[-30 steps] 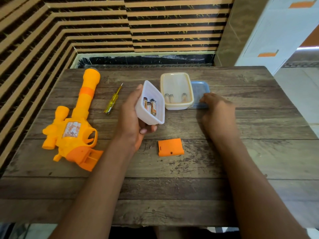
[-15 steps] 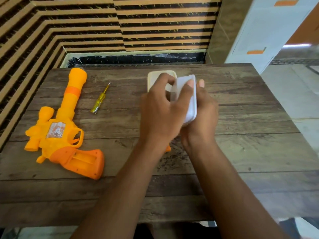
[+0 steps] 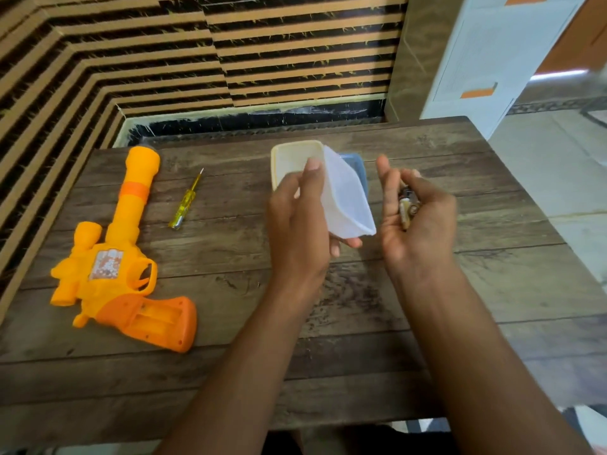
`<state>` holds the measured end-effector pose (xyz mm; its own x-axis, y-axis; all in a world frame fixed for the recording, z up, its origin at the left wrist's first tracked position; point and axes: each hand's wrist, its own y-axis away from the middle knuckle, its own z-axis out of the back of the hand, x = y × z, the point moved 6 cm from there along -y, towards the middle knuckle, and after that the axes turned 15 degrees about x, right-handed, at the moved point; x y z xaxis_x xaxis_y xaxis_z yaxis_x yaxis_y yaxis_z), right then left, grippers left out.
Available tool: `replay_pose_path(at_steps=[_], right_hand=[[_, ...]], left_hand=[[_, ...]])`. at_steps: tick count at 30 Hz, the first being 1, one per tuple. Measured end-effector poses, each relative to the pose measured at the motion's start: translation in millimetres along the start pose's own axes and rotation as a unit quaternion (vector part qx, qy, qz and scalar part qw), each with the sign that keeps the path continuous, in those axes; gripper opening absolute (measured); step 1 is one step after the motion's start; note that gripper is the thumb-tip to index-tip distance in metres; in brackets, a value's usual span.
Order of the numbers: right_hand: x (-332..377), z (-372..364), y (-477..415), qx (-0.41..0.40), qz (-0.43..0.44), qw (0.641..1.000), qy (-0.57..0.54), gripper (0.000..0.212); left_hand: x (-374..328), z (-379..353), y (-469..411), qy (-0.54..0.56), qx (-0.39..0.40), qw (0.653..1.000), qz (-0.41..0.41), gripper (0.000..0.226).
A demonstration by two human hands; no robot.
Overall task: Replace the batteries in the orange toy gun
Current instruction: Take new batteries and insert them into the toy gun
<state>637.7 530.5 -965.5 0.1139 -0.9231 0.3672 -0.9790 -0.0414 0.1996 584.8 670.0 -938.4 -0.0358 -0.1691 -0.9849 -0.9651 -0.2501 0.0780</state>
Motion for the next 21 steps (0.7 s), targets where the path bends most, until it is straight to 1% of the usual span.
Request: replay_pose_path(at_steps=[2, 4, 5, 7, 9, 11, 13, 15, 17, 21], right_hand=[[6.7, -3.5, 1.4, 0.001, -0.007, 0.999, 0.035, 0.01], [12.6, -3.1, 1.5, -0.001, -0.018, 0.998, 0.064, 0.019], [15.7, -2.8, 0.8, 0.001, -0.019, 0.997, 0.08, 0.022], [18.6, -2.0, -1.5, 0.008, -0.029, 0.993, 0.113, 0.025], [20.2, -1.2, -3.4, 0.018, -0.048, 0.986, 0.158, 0.028], [22.0, -1.1, -5.0, 0.032, -0.054, 0.979, 0.192, 0.03], [21.5, -2.8, -4.8, 0.048, -0.06, 0.977, 0.2, 0.033], [19.4, -3.6, -4.4, 0.056, -0.069, 0.976, 0.198, 0.036], [17.9, -2.6, -4.7, 0.058, -0.073, 0.975, 0.201, 0.037], [18.9, -0.8, -6.6, 0.056, -0.078, 0.979, 0.181, 0.026]], left_hand=[[10.6, -0.2, 0.7, 0.047, 0.033, 0.996, 0.073, 0.049], [16.2, -5.8, 1.3, 0.05, 0.075, 0.988, 0.126, 0.055], [17.6, -8.5, 1.6, 0.042, 0.089, 0.985, 0.142, 0.053], [20.6, -10.7, 1.3, 0.007, 0.096, 0.983, 0.155, 0.038], [24.7, -10.5, 0.3, -0.044, 0.083, 0.983, 0.156, 0.024], [27.5, -12.3, 0.1, -0.112, 0.085, 0.979, 0.146, 0.021], [28.2, -16.6, 0.0, -0.18, 0.092, 0.97, 0.132, 0.021], [30.2, -20.4, -2.0, -0.266, 0.097, 0.952, 0.115, 0.023], [31.2, -23.3, -3.4, -0.351, 0.098, 0.926, 0.094, 0.027], [32.3, -26.2, -2.9, -0.424, 0.085, 0.899, 0.076, 0.027]])
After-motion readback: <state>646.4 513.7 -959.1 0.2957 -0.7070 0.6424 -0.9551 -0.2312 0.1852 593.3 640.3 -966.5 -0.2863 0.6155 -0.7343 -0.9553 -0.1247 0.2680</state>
